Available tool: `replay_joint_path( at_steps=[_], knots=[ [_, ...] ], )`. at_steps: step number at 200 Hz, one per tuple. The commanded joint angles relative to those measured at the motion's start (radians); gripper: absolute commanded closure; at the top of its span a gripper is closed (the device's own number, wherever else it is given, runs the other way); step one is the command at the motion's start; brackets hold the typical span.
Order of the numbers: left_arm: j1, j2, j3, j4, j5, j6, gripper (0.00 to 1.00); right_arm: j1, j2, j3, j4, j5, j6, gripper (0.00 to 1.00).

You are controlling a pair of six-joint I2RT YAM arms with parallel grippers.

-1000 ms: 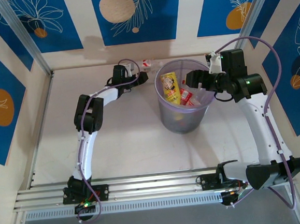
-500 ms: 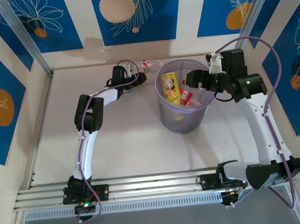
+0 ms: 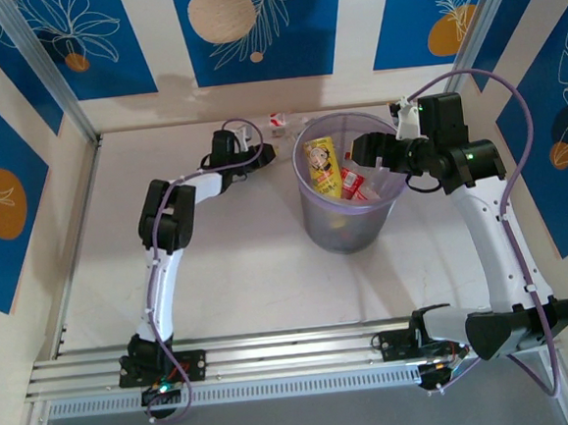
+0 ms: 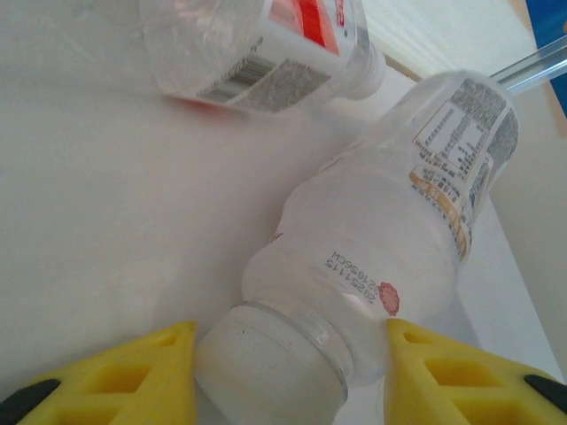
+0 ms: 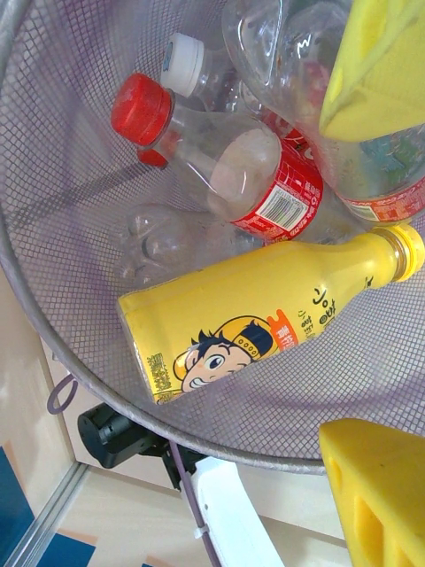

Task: Put the plastic bottles in the bin

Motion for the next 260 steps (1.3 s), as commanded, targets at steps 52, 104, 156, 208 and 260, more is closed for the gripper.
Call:
replay_joint_path(
  at_steps=[52,104,156,208,260],
  knots=[
    [0.002,-0.202,-0.255,0.055,-0.004,0.021,0.57,-0.005,-0.038,0.004,-0.014,0.001,-0.009,0.19],
    [0.016,-0.388,-0.492,0.12,-0.03,0.042,0.62,0.001,-0.04,0.006,-0.014,-0.005,-0.009,0.19],
    [0.03,-0.564,-0.67,0.085,-0.048,0.097,0.62,0.007,-0.04,0.009,-0.012,-0.004,-0.013,0.19],
    [0.099,-0.708,-0.803,0.084,-0.03,0.021,0.62,0.035,-0.022,0.023,-0.002,-0.003,-0.017,0.19],
    [0.095,-0.828,-0.798,-0.141,-0.017,0.288,0.28,0.051,0.006,0.04,0.003,0.007,-0.029,0.19]
  ],
)
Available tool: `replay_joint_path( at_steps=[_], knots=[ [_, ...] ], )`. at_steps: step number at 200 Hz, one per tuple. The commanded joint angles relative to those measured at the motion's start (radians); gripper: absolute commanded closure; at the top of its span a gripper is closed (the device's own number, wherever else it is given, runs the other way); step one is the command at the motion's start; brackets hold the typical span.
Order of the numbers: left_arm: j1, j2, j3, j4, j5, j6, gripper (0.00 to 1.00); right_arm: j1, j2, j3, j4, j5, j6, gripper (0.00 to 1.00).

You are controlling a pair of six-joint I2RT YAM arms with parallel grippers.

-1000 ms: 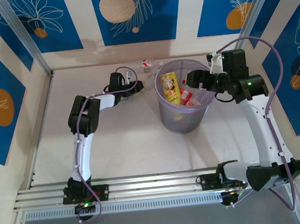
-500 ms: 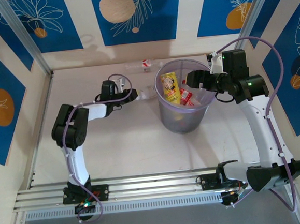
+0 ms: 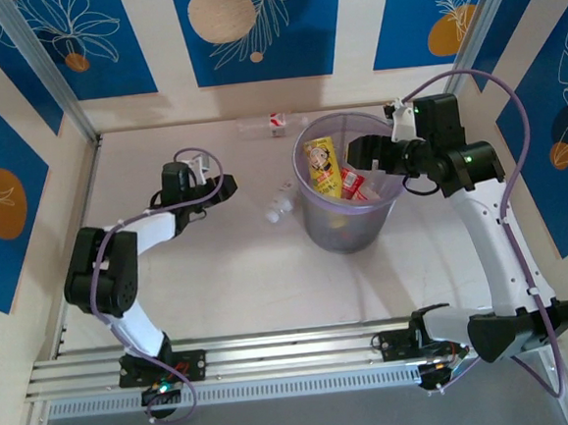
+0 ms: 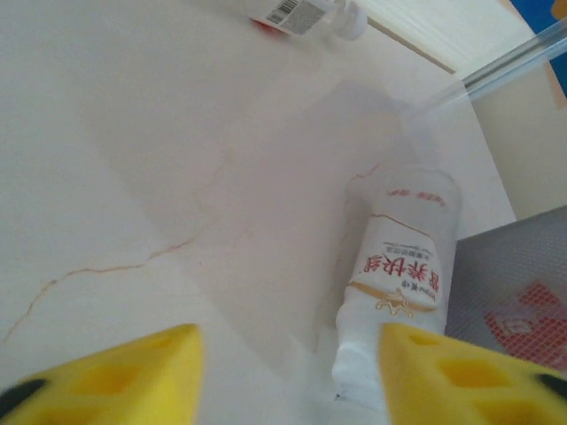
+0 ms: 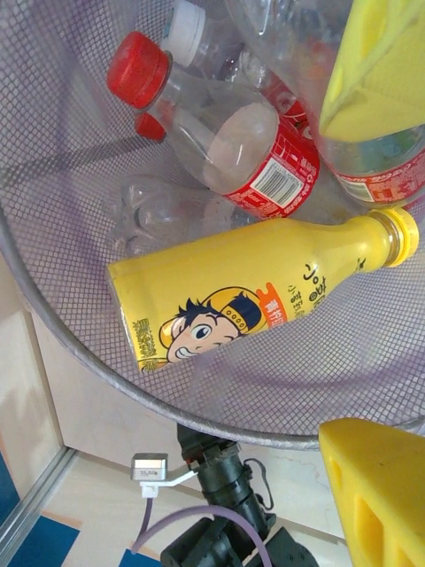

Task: Put the plastic bottles in the bin

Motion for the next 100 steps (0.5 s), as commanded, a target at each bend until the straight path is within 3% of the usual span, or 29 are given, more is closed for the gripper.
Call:
replay_joint_path(
  at_steps=[1,13,25,48,80,100],
  knots=[
    [-0.01,-0.057,0.031,-0.118,0.055,0.162,0.27,0.005,0.012,0.034,0.003,0.005,-0.021,0.19],
    [-0.032,-0.06,0.082,-0.205,0.084,0.251,0.1,0.006,0.017,0.037,0.005,0.005,-0.02,0.19],
    [-0.065,-0.048,0.144,-0.316,0.083,0.344,0.0,0.008,0.02,0.037,0.006,0.006,-0.019,0.19],
    [-0.119,0.016,0.229,-0.422,0.086,0.401,0.0,0.013,0.017,0.036,0.008,0.013,-0.014,0.19],
    [-0.178,0.117,0.25,-0.33,0.169,0.311,0.0,0.016,0.008,0.04,-0.003,0.025,-0.014,0.19],
    [-0.219,0.177,0.288,-0.319,0.157,0.286,0.0,0.015,0.009,0.045,-0.01,0.029,-0.018,0.19]
  ],
)
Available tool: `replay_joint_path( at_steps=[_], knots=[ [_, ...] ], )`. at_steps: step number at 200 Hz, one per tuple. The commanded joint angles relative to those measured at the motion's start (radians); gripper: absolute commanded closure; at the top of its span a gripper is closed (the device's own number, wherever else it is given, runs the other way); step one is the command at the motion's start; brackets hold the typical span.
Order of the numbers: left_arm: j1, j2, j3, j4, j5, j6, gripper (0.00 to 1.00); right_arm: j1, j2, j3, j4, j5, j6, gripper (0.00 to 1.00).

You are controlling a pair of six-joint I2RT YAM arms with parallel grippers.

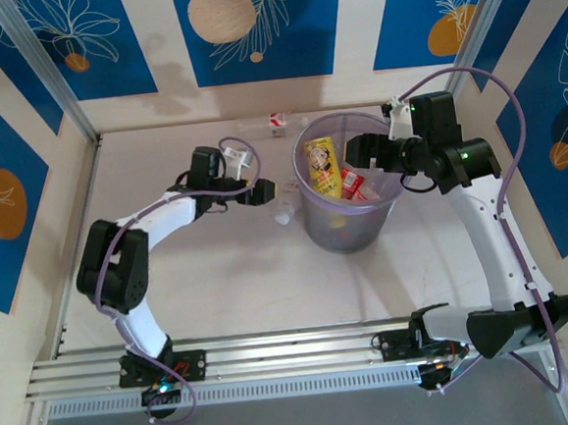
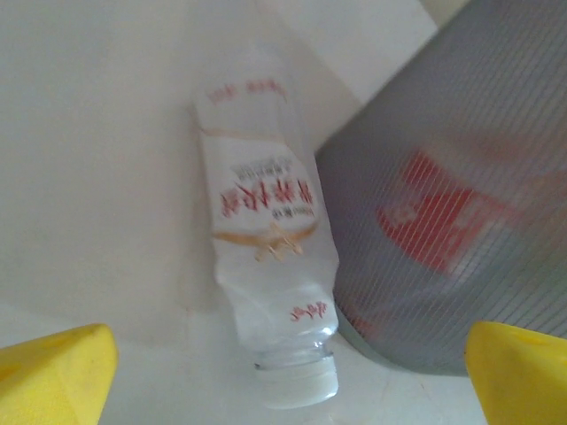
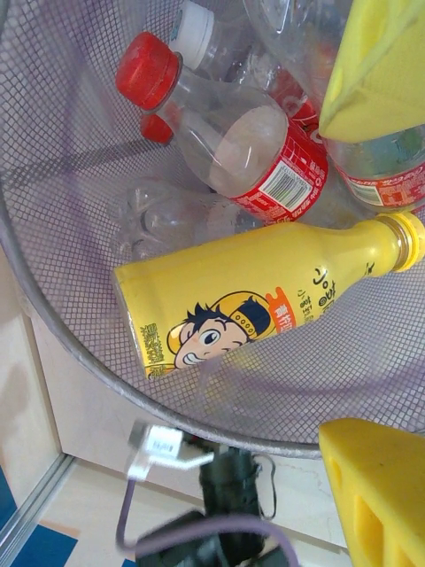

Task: Put the plastic bottles in the bin

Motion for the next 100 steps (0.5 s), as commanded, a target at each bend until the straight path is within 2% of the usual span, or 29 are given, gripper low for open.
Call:
replay_joint_path(
  at_steps=[1,33,60,77,100],
  knots=[
    [-0.039,0.076,0.047,-0.021,0.038,-0.021,0.0,0.006,-0.009,0.034,-0.012,0.01,-0.015,0.19],
    [-0.061,0.132,0.058,0.049,0.041,-0.087,0.0,0.007,-0.017,0.033,-0.016,0.018,-0.016,0.19],
    [-0.086,0.166,0.064,0.046,0.008,-0.079,0.0,0.003,-0.022,0.023,-0.015,0.023,-0.017,0.19],
    [-0.096,0.184,0.071,0.031,-0.031,-0.076,0.0,0.004,-0.02,0.026,-0.012,0.014,-0.013,0.19],
    [-0.112,0.194,0.103,-0.045,-0.144,-0.038,0.0,0.005,-0.022,0.024,-0.01,0.014,-0.01,0.19]
  ],
)
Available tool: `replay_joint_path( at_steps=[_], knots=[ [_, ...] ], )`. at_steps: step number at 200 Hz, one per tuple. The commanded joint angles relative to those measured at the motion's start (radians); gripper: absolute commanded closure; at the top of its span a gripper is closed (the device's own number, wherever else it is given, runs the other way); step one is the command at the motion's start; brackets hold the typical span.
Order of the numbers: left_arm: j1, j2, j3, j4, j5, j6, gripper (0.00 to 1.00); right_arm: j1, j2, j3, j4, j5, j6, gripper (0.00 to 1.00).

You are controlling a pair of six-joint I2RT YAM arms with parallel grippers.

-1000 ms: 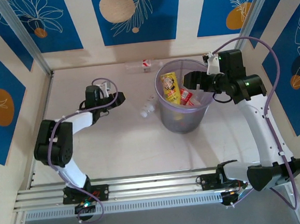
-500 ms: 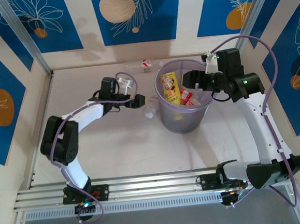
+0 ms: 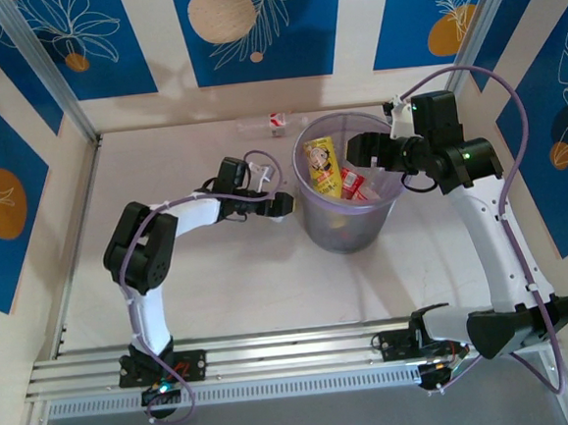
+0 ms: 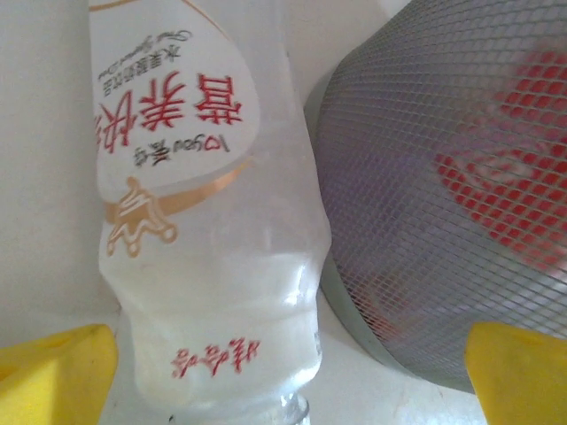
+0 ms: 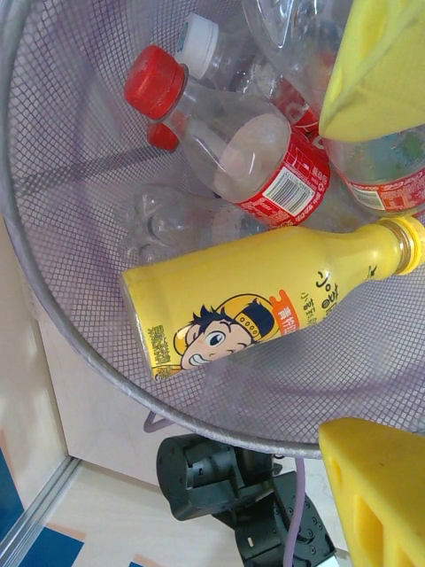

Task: Put the plastic bottles in the bin

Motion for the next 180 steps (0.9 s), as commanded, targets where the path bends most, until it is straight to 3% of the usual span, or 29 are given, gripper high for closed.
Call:
replay_joint_path(
  at_steps=[1,51,93,180],
  knots=[
    [-0.024,0.027,0.049,-0.058,-0.109,0.034,0.0,0.004,-0.019,0.014,-0.008,0.001,-0.01,0.19],
    [-0.056,0.076,0.123,-0.154,-0.226,0.068,0.02,-0.006,-0.031,-0.004,-0.005,0.003,-0.012,0.19],
    [-0.056,0.046,0.095,-0.128,-0.25,0.056,0.22,-0.004,-0.038,-0.028,0.005,-0.017,0.0,0.19],
    [-0.03,-0.071,0.011,-0.08,-0.264,0.019,0.39,0.035,-0.041,-0.053,0.043,-0.026,0.02,0.19]
  ],
)
